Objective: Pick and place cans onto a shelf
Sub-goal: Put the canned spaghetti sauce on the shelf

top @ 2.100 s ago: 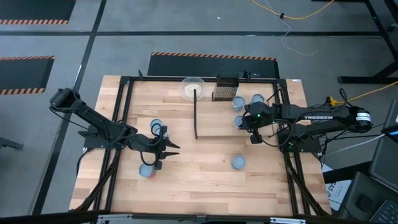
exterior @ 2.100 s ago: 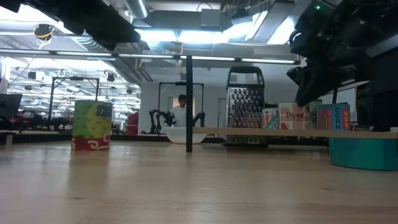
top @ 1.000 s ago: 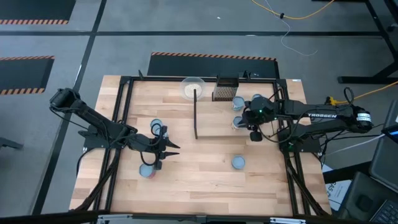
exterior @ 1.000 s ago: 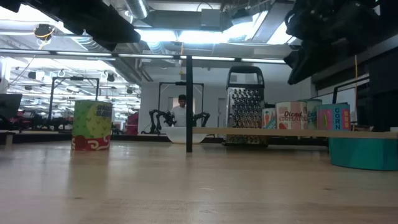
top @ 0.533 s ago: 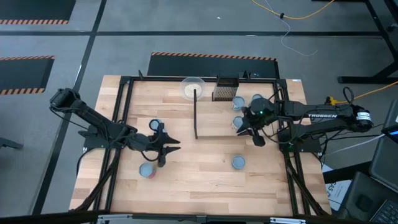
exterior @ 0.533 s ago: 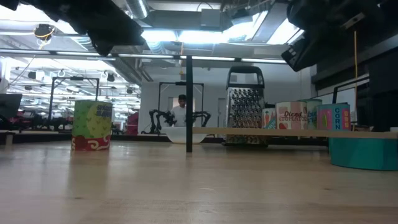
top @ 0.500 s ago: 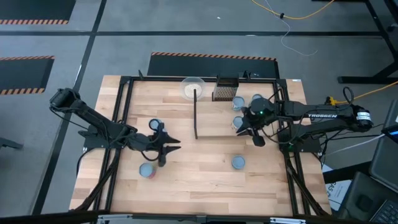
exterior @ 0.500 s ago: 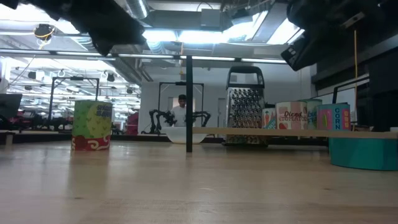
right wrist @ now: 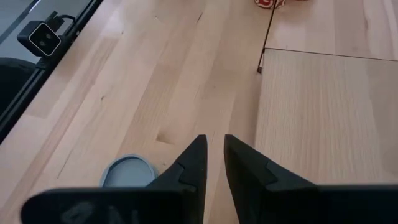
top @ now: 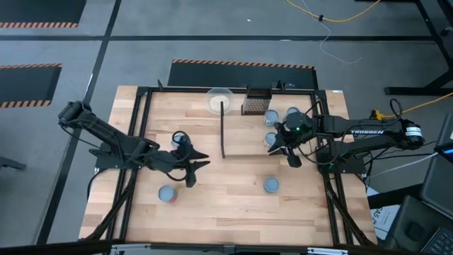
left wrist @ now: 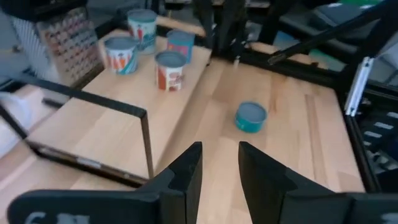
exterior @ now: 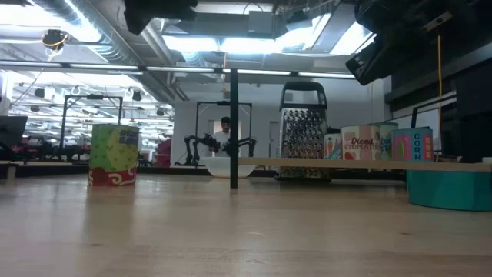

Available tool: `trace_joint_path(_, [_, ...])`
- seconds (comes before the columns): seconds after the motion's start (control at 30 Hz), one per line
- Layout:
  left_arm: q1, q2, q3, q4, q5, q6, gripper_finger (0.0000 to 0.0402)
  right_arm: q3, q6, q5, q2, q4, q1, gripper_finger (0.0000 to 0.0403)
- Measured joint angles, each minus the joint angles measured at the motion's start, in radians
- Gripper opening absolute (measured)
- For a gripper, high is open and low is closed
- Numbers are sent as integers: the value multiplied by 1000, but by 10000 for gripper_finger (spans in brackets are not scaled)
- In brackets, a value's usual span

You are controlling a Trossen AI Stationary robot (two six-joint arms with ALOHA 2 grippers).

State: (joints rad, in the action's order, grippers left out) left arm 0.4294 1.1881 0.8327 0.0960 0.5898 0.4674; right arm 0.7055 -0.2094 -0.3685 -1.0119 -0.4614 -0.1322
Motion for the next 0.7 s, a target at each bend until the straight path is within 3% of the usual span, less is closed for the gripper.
trace_joint_path(0.33, [-50, 116, 185, 484, -1, 331, 96, 0, 0, 0, 0, 0, 0, 60])
trace_joint_path(0.7, [-144, 201, 194, 798, -149, 669, 96, 0, -1, 0, 0, 0, 0, 60])
